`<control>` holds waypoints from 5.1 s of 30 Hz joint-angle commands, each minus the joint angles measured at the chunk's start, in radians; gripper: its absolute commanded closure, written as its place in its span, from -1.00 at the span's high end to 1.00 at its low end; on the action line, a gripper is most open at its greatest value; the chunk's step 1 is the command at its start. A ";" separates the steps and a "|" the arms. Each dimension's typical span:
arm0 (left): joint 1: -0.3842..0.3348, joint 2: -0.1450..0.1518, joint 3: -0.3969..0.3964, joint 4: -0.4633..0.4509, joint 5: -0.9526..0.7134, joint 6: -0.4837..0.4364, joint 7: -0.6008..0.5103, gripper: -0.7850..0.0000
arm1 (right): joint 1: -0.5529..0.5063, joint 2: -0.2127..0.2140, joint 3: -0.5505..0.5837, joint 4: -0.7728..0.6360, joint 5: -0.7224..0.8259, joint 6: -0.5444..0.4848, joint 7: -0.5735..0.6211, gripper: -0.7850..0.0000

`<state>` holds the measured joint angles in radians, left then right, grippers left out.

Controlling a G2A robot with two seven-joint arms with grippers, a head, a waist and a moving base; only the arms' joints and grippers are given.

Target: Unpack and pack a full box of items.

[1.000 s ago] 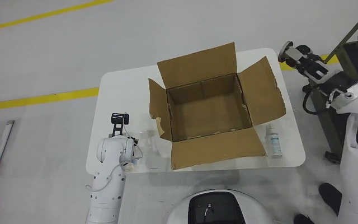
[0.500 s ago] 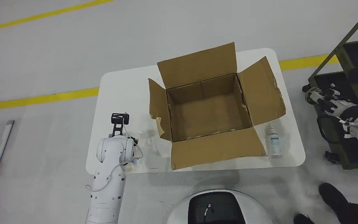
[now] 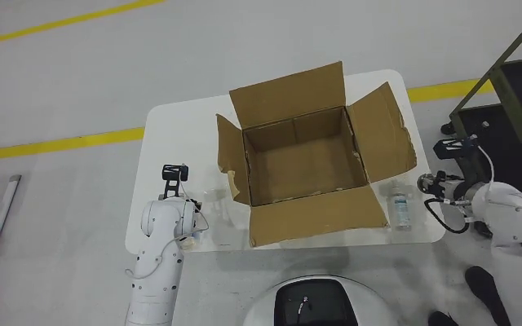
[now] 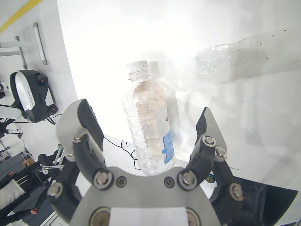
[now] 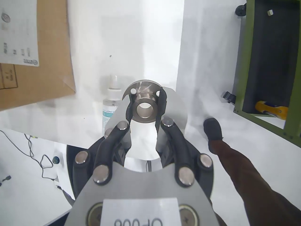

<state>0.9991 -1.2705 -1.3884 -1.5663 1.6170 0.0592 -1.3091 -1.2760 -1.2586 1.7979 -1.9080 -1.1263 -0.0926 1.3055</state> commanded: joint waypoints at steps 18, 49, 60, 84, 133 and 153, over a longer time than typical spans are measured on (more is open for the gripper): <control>0.000 0.000 0.000 0.000 0.000 0.000 0.000 1.00 | 0.032 0.024 -0.086 0.080 -0.030 -0.037 0.071 -1.00; 0.000 0.000 0.000 0.000 0.000 0.000 0.000 1.00 | 0.047 0.057 -0.044 0.078 0.106 -0.001 0.004 -0.04; 0.000 0.000 0.000 0.000 0.000 0.000 0.000 1.00 | 0.013 0.053 0.136 -0.074 0.284 0.044 -0.585 -1.00; 0.019 0.002 -0.016 -0.016 -0.010 -0.005 0.059 1.00 | 0.062 0.039 -0.219 -0.127 -0.001 0.088 -0.939 -1.00; 0.325 -0.006 -0.121 -0.471 -0.089 0.050 1.002 1.00 | -0.074 0.031 -0.224 -0.155 0.017 0.043 -1.235 -1.00; 0.429 0.006 -0.188 -0.488 -0.104 -0.103 1.104 1.00 | -0.038 0.027 -0.275 -0.127 -0.015 0.002 -1.233 -1.00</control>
<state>1.4282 -1.2648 -1.5763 -2.0545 1.5133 -0.0436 -0.2049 -1.3153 -1.2315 1.5261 -2.0363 -1.1378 -0.0894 0.0721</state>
